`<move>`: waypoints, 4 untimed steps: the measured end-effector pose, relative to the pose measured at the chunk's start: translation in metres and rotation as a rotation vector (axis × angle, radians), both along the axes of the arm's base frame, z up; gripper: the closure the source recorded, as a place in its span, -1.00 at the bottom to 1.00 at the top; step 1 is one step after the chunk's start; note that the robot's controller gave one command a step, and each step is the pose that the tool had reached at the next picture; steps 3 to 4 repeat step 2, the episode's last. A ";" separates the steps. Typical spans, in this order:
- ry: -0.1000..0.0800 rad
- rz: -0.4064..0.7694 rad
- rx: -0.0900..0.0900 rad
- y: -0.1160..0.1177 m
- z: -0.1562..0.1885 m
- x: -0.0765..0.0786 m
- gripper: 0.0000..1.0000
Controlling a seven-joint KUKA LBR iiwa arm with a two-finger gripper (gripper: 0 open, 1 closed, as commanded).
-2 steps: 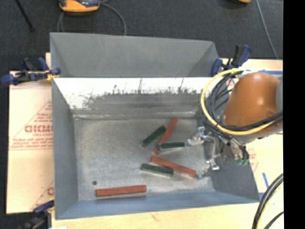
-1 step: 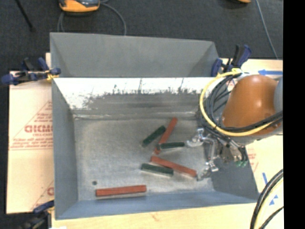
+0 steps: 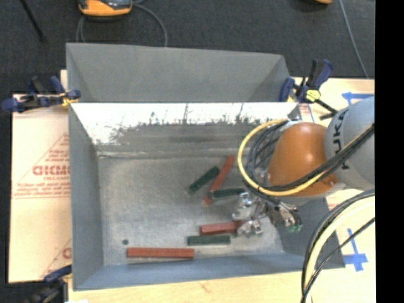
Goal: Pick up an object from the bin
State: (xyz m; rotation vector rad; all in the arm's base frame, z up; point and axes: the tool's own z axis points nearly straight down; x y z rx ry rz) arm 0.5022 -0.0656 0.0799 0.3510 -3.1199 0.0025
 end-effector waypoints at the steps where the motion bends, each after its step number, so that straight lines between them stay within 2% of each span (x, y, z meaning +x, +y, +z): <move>1: 0.000 0.001 0.000 0.000 0.000 0.000 1.00; 2: -0.006 -0.015 0.001 -0.008 0.132 -0.015 1.00; 4: -0.006 -0.015 0.001 -0.008 0.132 -0.015 1.00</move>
Offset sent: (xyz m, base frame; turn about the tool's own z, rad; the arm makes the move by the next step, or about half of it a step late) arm -0.0161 -0.0069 0.1312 0.0108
